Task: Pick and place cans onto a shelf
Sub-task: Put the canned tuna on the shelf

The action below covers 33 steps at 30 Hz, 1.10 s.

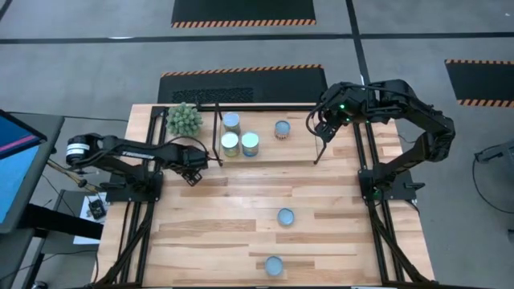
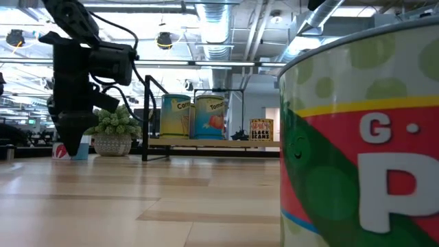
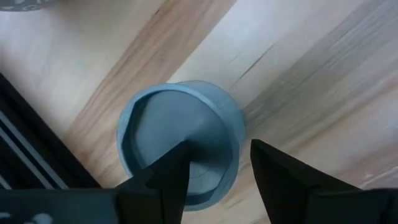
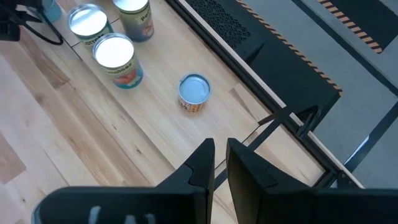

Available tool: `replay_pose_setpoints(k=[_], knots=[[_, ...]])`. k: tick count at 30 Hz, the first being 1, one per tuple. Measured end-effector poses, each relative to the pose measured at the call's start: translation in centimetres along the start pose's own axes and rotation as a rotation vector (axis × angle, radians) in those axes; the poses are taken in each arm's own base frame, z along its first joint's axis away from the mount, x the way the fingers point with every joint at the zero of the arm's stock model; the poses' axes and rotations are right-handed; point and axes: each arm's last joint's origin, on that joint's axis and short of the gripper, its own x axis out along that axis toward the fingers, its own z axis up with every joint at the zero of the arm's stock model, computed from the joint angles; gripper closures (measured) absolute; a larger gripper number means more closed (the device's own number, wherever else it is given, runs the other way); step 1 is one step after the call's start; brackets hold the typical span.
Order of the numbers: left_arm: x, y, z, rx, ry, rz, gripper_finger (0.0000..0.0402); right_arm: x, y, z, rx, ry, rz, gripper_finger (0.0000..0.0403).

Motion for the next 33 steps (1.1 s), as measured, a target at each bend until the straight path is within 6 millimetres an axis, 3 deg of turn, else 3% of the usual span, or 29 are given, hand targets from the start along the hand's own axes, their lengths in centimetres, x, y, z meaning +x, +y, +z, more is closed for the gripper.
replay_pose_setpoints(k=[5,13,20,28,33], knots=[[-1.1,-0.7,1.2,0.035,-0.039,-0.069,0.0269,0.0,0.1,0.0,-0.002,0.009,0.020,0.0338],[-1.3,-1.1,0.8,0.092,0.011,-0.146,0.0389,0.0,0.1,0.0,-0.019,0.008,0.020,0.0338],[-2.4,-2.2,-0.1,0.173,0.070,-0.245,0.0398,0.0,0.1,0.0,-0.026,0.009,0.020,0.0338],[-7.6,-3.0,-0.4,0.274,0.095,-0.441,0.0400,0.0,0.1,0.0,-0.026,0.008,0.020,0.0338],[-12.5,-3.0,0.8,0.334,-0.057,-0.557,0.0401,0.0,0.1,0.0,-0.026,0.008,0.020,0.0338]])
